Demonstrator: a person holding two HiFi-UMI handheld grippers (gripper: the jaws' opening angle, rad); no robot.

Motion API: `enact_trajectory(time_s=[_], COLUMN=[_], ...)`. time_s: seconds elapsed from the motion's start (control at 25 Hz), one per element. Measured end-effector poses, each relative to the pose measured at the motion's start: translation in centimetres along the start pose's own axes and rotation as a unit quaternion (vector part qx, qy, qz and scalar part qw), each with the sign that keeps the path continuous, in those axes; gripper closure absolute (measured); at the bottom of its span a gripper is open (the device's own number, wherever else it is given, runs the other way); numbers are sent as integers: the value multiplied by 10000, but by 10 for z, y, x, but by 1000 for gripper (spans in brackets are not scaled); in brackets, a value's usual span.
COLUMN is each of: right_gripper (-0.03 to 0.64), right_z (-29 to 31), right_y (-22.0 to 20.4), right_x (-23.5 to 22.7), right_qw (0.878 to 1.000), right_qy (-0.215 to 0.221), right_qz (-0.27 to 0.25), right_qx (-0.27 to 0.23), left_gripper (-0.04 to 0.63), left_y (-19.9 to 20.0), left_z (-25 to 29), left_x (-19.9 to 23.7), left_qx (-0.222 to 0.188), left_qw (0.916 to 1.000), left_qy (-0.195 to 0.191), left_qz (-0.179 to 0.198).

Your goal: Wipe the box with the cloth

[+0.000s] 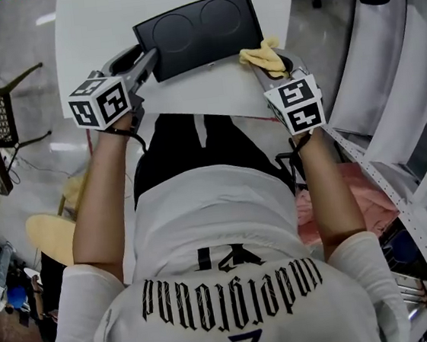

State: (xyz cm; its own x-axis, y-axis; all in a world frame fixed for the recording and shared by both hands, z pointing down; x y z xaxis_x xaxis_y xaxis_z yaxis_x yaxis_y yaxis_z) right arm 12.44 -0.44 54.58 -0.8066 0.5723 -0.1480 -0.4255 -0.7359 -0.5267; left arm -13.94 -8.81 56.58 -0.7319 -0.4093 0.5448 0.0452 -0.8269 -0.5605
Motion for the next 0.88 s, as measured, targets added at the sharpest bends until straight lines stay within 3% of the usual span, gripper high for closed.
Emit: enact_trajectory(time_s=[0.24,0.64,0.76,0.88], right_gripper=[483,486,486,486], right_z=[30,67,91,107], right_y=[34,49,53,53], right_x=[74,146,180,204], right_qw=[9967,9907,9842,9732], right_qy=[697,1165,1403,1434], right_qz=[-398,-685,-1069,-1795], right_qx=[-125,-171,-151,-110], left_gripper=[410,410,410,410], left_y=[2,2,2,0], left_z=[-1,-2,-4,-4], left_x=[-1,-1,0,0], left_qx=[-20,-61,-60,-61], left_qw=[10000,10000,10000,10000], left_qy=[35,43,56,46], left_qz=[-30,-49,-40,-37])
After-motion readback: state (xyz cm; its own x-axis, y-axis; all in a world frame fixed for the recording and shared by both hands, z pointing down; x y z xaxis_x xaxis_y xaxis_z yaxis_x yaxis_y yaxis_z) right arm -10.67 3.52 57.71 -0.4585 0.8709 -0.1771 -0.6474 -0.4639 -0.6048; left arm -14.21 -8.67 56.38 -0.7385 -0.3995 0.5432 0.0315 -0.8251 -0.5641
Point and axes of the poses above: the fingertips, and each gripper's own axes: z forward along the fingers, x to its left, y out of its top, the point moved 5 cm from there along -z, backward along the fingers, and after that the axes turned 5 degrees about y, right-handed, at the moved point
